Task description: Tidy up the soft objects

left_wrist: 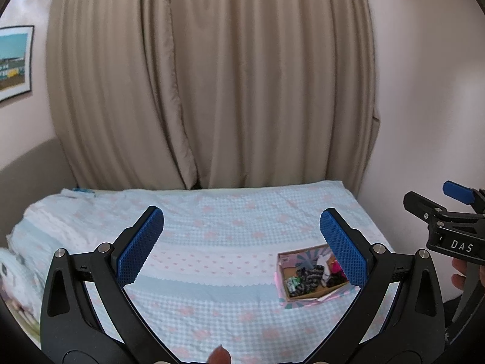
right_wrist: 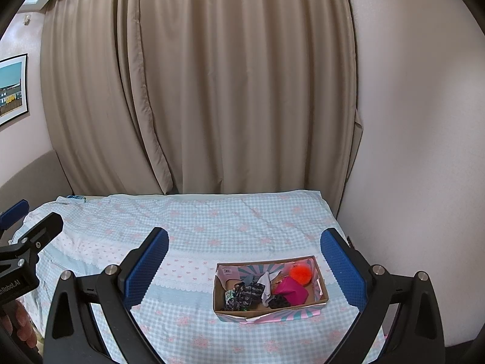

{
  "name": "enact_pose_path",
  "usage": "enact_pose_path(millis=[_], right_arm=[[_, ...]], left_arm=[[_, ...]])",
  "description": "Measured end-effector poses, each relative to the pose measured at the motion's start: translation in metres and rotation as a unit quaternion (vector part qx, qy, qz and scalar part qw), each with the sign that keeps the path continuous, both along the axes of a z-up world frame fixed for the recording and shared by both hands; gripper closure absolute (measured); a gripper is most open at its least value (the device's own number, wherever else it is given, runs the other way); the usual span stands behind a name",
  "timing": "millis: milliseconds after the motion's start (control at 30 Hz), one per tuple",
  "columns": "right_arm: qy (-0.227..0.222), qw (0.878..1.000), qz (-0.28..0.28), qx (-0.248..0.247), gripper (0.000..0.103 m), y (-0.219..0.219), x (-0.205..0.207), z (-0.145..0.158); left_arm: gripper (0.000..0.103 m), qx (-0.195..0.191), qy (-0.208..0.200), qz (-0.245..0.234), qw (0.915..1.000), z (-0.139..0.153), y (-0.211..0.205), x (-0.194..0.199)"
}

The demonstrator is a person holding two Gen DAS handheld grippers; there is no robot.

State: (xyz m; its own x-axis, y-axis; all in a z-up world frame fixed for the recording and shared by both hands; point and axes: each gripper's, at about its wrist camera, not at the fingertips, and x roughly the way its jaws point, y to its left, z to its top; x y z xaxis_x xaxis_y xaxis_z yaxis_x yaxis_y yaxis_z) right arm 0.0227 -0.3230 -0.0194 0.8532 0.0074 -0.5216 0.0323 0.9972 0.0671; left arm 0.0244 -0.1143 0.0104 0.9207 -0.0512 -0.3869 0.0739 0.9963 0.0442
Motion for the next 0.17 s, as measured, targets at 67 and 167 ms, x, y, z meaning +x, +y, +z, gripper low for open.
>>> enact_pose_path(millis=[67, 167], right_arm=[[0.001, 1.000, 0.000, 0.001, 0.003, -0.0002, 0.0007, -0.0005], [0.004, 1.000, -0.001, 0.002, 0.003, 0.0005, 0.0027, -0.0008]], left_arm=[[0.000, -0.003, -0.002, 0.000, 1.0000, -0.0003, 0.0017, 0.0007], [0.000, -0.008, -0.005, 0.001, 1.0000, -0.0016, 0.0042, 0.0031]])
